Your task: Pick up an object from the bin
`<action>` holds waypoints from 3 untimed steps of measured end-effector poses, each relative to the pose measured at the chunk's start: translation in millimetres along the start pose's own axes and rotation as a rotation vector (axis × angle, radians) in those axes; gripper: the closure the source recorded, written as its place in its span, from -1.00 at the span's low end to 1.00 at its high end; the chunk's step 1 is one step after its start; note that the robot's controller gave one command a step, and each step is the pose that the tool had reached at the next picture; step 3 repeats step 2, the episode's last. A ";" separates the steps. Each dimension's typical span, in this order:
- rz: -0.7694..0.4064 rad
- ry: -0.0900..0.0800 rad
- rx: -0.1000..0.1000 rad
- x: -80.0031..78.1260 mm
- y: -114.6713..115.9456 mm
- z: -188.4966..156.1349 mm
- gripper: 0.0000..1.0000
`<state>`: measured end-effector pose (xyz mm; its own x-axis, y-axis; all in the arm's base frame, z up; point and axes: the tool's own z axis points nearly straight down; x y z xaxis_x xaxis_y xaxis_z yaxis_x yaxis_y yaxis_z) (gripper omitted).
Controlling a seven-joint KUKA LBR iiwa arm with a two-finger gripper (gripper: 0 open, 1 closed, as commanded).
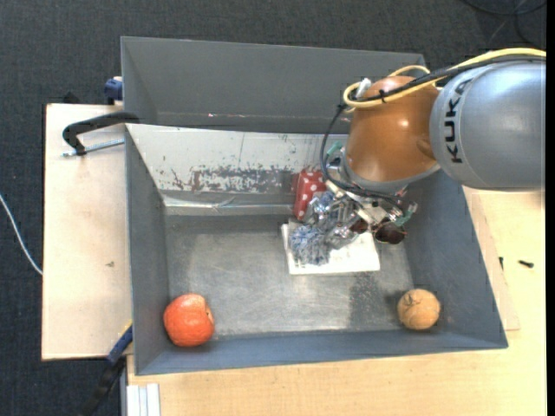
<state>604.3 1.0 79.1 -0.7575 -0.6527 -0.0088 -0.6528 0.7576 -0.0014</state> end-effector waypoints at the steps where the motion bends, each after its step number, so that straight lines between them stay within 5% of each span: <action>1: 0.000 0.000 0.000 0.0 0.0 0.0 1.00; 2: -0.077 0.005 -0.002 5.0 16.3 -173.3 1.00; 3: -0.077 0.005 -0.002 5.0 16.3 -173.3 1.00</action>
Offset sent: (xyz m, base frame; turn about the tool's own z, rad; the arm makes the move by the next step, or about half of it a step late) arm -0.0194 0.0094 0.2198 -0.0980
